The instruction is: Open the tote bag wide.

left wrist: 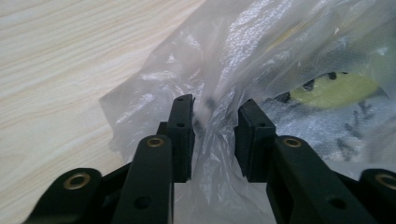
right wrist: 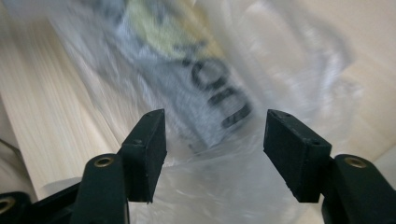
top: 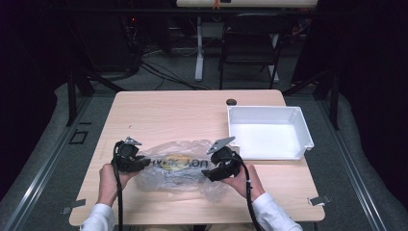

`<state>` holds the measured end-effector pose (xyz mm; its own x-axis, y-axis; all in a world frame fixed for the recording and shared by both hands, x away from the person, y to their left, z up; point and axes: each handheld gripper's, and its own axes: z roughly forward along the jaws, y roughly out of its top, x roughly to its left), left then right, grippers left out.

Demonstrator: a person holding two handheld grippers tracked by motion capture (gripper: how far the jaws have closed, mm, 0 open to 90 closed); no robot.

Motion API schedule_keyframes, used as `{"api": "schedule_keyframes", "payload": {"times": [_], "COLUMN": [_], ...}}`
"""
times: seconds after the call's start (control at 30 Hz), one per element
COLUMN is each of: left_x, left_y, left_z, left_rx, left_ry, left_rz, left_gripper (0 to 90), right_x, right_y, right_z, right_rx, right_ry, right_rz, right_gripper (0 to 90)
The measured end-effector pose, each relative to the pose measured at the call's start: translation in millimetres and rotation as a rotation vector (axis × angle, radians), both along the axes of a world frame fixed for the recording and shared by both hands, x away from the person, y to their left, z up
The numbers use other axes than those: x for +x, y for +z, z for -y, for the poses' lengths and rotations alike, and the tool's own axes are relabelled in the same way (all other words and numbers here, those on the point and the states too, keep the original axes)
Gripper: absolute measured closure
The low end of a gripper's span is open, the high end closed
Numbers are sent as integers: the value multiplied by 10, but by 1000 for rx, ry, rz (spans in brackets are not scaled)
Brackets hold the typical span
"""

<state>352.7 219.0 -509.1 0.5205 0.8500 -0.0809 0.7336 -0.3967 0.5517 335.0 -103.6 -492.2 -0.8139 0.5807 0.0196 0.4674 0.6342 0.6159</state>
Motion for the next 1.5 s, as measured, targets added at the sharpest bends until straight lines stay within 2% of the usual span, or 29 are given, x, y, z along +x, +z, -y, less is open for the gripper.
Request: {"api": "schedule_keyframes", "payload": {"times": [0.03, 0.07, 0.13, 0.23, 0.3, 0.37, 0.4, 0.43, 0.47, 0.5, 0.57, 0.6, 0.67, 0.8, 0.87, 0.97, 1.03, 1.07, 1.1, 1.17, 1.2, 1.23, 1.27, 1.3, 1.33, 1.4, 1.43, 1.47, 1.5], "left_x": [0, 1, 3, 10, 15, 22, 26, 30, 41, 41, 53, 59, 71, 86, 104, 114, 121, 128, 128, 124, 119, 115, 110, 103, 96, 81, 62, 62, 17], "left_y": [0, 2, 7, 15, 22, 45, 51, 56, 52, 52, 36, 30, 36, 44, 44, 51, 69, 81, 81, 97, 108, 118, 123, 126, 130, 150, 161, 161, 202], "left_z": [0, 3, 6, 14, 21, 47, 57, 72, 95, 95, 100, 90, 49, 28, 74, 92, 87, 73, 73, 57, 53, 49, 47, 50, 55, 67, 80, 80, 100], "left_rx": [0, 0, -8, -18, -22, -33, -30, -24, -14, -14, -12, -20, -32, -57, -35, -41, -64, -77, -77, -96, -101, -104, -104, -102, -98, -96, -93, -93, -85], "left_ry": [0, -11, -37, -51, -56, -62, -65, -73, -86, -86, -82, -79, -49, -25, -33, -36, -40, -40, -40, -30, -24, -28, -31, -33, -39, -44, -36, -36, -31], "left_rz": [0, -1, 1, -2, 2, 13, 17, 22, 14, 14, 8, 10, 18, 22, 23, 21, 11, -8, -8, -4, 0, 4, 9, 8, 6, -5, 5, 5, 10], "left_gripper": [673, 657, 633, 609, 603, 602, 616, 634, 661, 688, 762, 762, 826, 836, 841, 837, 806, 730, 674, 637, 575, 580, 580, 591, 597, 559, 526, 471, 424], "right_x": [0, 3, 9, 6, 13, 19, 24, 24, 15, 15, 7, 4, -17, -46, -106, -163, -208, -237, -247, -256, -254, -247, -247, -236, -237, -234, -231, -231, -210], "right_y": [0, -121, -194, -246, -272, -288, -318, -332, -348, -345, -350, -350, -347, -337, -307, -303, -299, -293, -305, -314, -335, -331, -331, -311, -228, -117, -55, -55, 49], "right_z": [0, -60, -69, -54, -36, -28, -21, -18, -22, -17, -16, -9, 35, 104, 154, 174, 193, 209, 211, 212, 213, 215, 215, 223, 250, 278, 291, 291, 301], "right_rx": [0, -46, -105, -142, -142, -137, -140, -144, -134, -147, -150, -152, -162, -149, -148, -137, -123, -138, -133, -131, -125, -125, -125, -107, -27, 26, 58, 58, 78], "right_ry": [0, -4, -12, -31, -38, -37, -34, -26, -30, -18, -18, -10, -1, 9, 39, 60, 90, 105, 112, 112, 123, 131, 131, 143, 155, 149, 137, 137, 80], "right_rz": [0, -18, -44, -62, -81, -90, -102, -104, -105, -113, -112, -114, -127, -147, -161, -165, -178, -181, -187, -188, -206, -210, -210, -218, -205, -169, -136, -136, -65], "right_gripper": [395, 410, 435, 548, 663, 700, 824, 870, 896, 900, 900, 900, 900, 900, 900, 900, 900, 900, 900, 900, 900, 821, 821, 737, 645, 597, 570, 570, 510]}}
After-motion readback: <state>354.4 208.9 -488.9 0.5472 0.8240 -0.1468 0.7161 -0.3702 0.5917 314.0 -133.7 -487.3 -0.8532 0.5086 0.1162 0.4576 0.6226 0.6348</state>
